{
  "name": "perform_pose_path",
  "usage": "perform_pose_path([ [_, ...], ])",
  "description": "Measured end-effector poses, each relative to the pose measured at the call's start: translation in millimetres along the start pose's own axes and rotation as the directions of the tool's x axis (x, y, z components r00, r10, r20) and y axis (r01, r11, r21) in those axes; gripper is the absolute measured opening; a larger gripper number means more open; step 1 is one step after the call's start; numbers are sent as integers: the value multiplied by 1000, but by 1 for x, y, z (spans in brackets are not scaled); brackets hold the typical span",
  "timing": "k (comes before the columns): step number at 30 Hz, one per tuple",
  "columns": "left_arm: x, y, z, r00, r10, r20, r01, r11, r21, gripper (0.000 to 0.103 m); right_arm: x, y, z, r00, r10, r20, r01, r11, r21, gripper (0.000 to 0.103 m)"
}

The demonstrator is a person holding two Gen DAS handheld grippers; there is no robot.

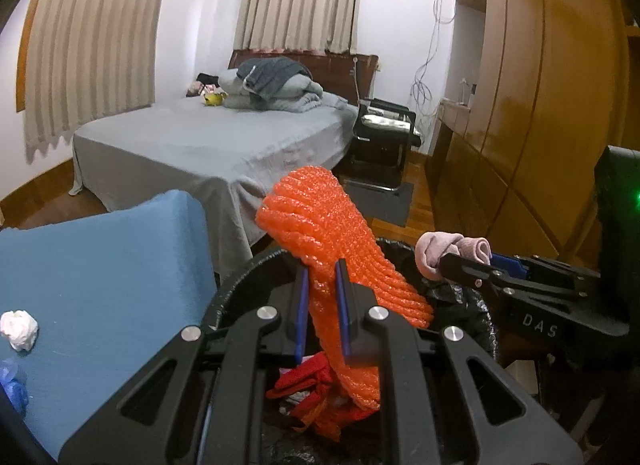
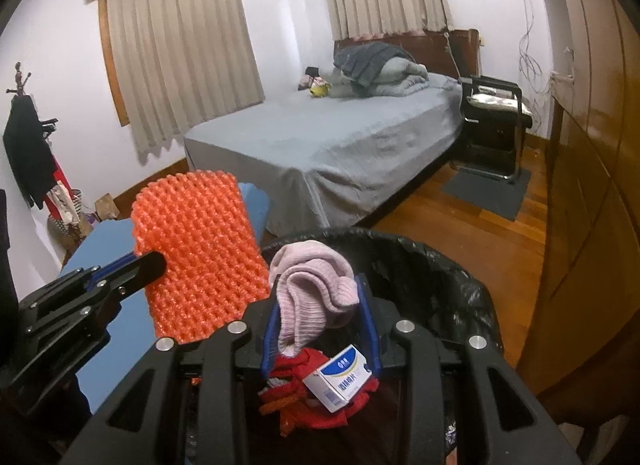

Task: Collect trash
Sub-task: 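Carry the orange net and pink sock over the bin and open both tools, then move both open tools back over the blue bag and white tissue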

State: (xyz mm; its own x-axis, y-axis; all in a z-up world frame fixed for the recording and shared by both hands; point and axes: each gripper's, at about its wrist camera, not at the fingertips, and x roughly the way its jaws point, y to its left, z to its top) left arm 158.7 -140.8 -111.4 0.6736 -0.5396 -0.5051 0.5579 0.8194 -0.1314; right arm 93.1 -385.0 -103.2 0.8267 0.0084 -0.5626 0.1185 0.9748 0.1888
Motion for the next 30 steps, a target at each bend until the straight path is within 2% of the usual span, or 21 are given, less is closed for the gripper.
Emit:
perform_pose_path([
  [5, 13, 0, -2, 999, -8, -36, 8, 1000, 0, 17, 9, -4, -7, 999, -16, -33, 16, 1000, 7, 37],
  [9, 18, 4, -5, 999, 4, -54, -5, 1000, -17, 29, 10, -7, -9, 999, -27, -46, 27, 1000, 11, 37],
  [12, 19, 9, -4, 998, 19, -56, -20, 999, -25, 36, 8, -7, -7, 999, -33, -42, 34, 999, 10, 42],
  [15, 16, 15, -5, 998, 38, -51, -40, 999, -35, 44, 6, -6, -7, 999, -42, -30, 42, 999, 7, 55],
  [17, 13, 19, -4, 998, 50, -44, -52, 998, -40, 52, 3, -4, -6, 999, -50, -17, 50, 999, 5, 70],
  [19, 8, 24, -2, 997, 78, -29, -79, 996, -44, 66, 1, -3, -4, 999, -52, -7, 53, 999, 6, 77],
  [21, 1, 30, -2, 994, 109, -15, -110, 993, -47, 75, -1, -1, -2, 999, -49, 5, 49, 999, 4, 86],
  [23, -7, 39, -1, 990, 138, -6, -138, 989, -56, 78, -4, 3, 1, 999, -41, 20, 41, 999, 7, 95],
  [30, -39, 71, -2, 975, 221, 14, -219, 972, -87, 87, -8, 24, 9, 999, 4, 40, -4, 1000, -10, 97],
])
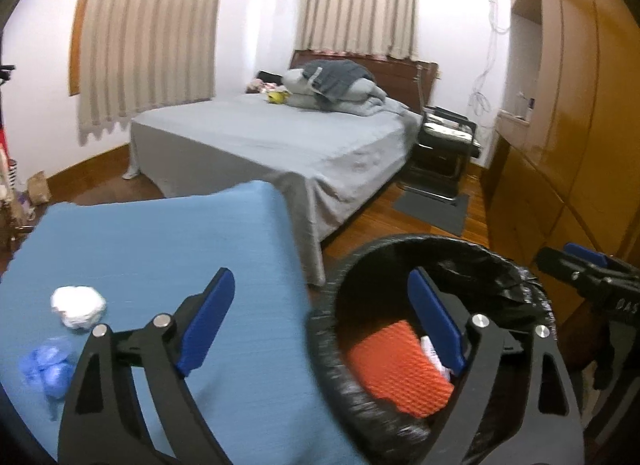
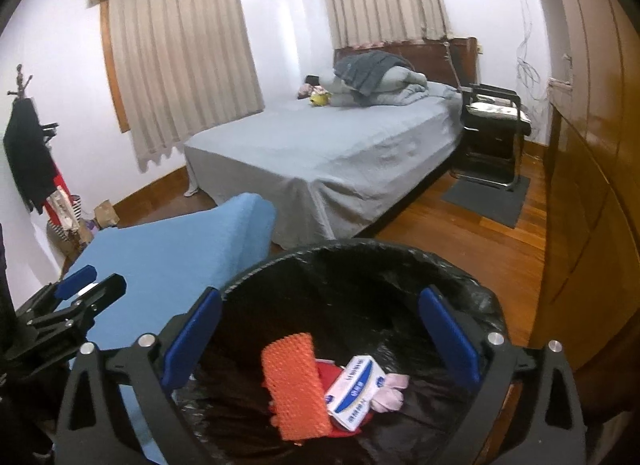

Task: Collect trash
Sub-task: 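Move both open tools back over the blue bag and white tissue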

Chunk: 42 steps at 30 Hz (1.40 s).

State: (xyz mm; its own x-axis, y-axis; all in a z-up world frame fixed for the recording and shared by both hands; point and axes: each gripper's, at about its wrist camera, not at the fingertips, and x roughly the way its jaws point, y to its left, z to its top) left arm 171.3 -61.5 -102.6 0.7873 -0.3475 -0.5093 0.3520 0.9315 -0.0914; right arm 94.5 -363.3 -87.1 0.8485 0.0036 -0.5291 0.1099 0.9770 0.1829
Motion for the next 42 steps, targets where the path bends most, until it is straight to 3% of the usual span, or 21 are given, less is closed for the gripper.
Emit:
perform_pose_path([
  [15, -47, 95, -12, 981, 192, 9, -191, 977, -94, 90, 26, 103, -6, 985, 169, -31, -171, 980, -101, 97],
  [21, -59, 136, -22, 960, 281, -11, -280, 952, -125, 90, 45, 147, -15, 970, 236, -58, -242, 959, -146, 97],
  [29, -65, 198, -48, 909, 409, -73, -416, 897, -151, 90, 75, 190, -36, 951, 286, -115, -302, 938, -167, 97],
  [35, -54, 232, -66, 895, 421, -144, -444, 870, -214, 90, 94, 213, -52, 941, 299, -160, -327, 925, -192, 97],
  [42, -38, 246, -78, 892, 404, -201, -445, 864, -237, 90, 105, 221, -60, 938, 295, -183, -331, 919, -214, 97],
])
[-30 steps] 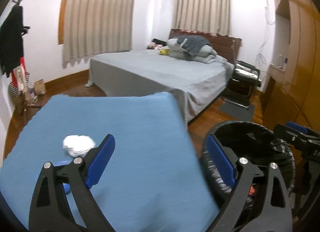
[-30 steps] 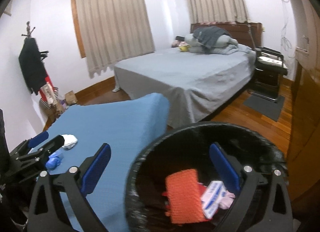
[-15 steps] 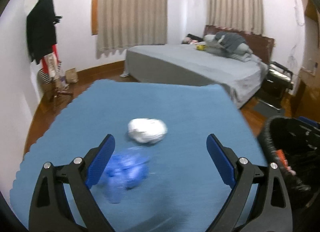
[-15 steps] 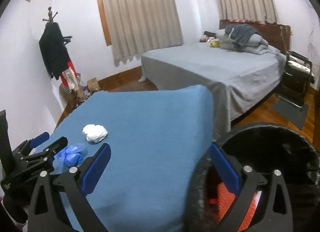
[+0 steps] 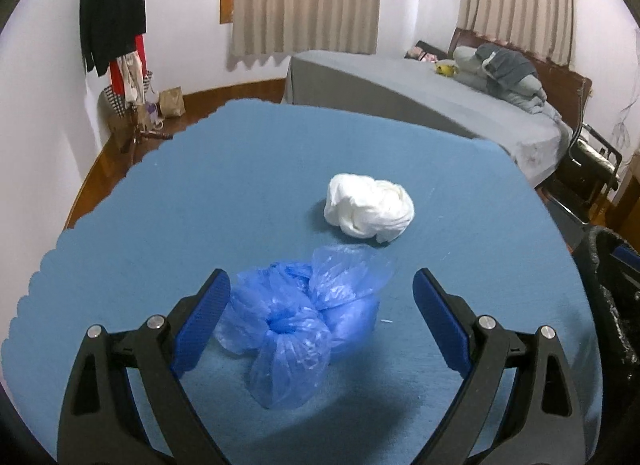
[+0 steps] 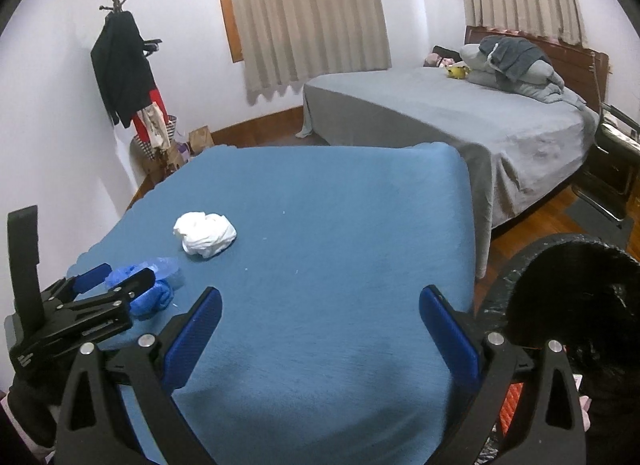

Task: Collect trash
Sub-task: 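Move both open tools back over the blue bag and white tissue, then grasp the blue plastic bag with the left tool while the right tool approaches the white tissue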

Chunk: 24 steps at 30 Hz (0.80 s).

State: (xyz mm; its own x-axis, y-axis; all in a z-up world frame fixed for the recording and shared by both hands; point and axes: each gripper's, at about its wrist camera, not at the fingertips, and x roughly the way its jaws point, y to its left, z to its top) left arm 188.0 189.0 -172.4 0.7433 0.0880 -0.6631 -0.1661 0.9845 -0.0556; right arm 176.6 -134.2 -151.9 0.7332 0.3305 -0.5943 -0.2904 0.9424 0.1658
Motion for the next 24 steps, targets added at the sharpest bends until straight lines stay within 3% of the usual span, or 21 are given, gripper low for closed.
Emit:
perform_pose_path([
  [9, 26, 7, -5, 993, 22, -117, -26, 999, -36, 89, 19, 9, -8, 999, 17, -40, -17, 1000, -13, 97],
  [14, 29, 14, -6, 989, 27, -143, -37, 997, -72, 77, 21, 15, -12, 999, 21, -49, -22, 999, -29, 97],
  [16, 27, 14, -6, 990, 28, -135, -38, 996, -77, 63, 21, 16, -12, 998, 22, -50, -24, 999, -32, 97],
  [19, 25, 15, -5, 992, 8, -123, -19, 996, -87, 49, 20, 17, -12, 999, 20, -49, -22, 999, -41, 97],
  [24, 18, 13, -5, 996, -18, -93, 10, 996, -85, 38, 21, 17, -11, 999, 18, -50, -20, 999, -38, 97],
])
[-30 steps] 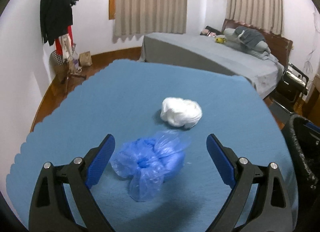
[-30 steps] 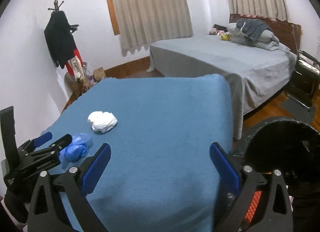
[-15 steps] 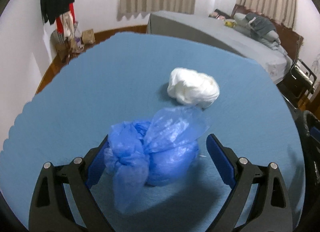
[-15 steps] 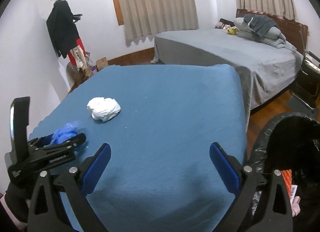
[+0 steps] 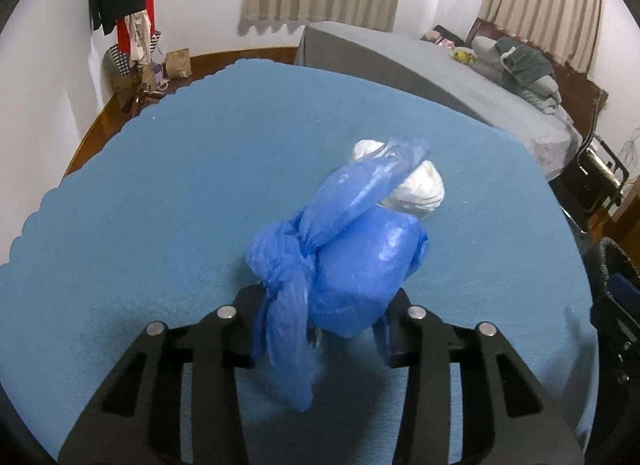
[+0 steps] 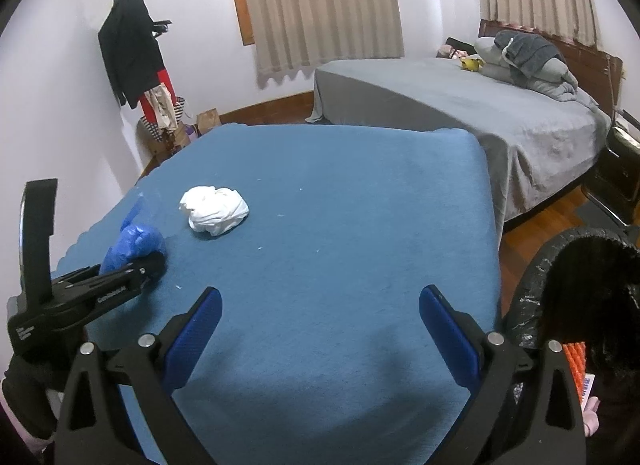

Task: Collect trash
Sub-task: 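Grasp the blue plastic bag with the left tool while the right tool approaches the white tissue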

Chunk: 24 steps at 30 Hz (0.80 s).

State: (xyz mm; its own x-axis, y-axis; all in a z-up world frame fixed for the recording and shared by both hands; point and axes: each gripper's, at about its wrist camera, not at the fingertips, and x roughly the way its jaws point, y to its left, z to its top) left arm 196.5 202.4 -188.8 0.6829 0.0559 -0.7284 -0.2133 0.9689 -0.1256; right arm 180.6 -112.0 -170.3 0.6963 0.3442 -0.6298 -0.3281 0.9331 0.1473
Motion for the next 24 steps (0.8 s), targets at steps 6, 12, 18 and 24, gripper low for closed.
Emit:
perform_pose_path([
  [6, -10, 0, 2, 999, -4, 38, 4, 1000, 11, 37, 7, 3, 9, 1000, 5, 13, -5, 1000, 2, 97],
  [12, -15, 11, 12, 997, 26, 73, -26, 1000, 7, 37, 23, 14, 28, 999, 28, 37, -29, 999, 13, 97],
  [18, -13, 28, 27, 993, 53, 102, -55, 998, 14, 37, 48, 35, 46, 998, 50, 46, -51, 999, 9, 97],
  [24, -7, 52, 40, 990, 80, 116, -81, 997, -2, 37, 80, 62, 59, 996, 87, 16, -87, 996, -15, 97],
])
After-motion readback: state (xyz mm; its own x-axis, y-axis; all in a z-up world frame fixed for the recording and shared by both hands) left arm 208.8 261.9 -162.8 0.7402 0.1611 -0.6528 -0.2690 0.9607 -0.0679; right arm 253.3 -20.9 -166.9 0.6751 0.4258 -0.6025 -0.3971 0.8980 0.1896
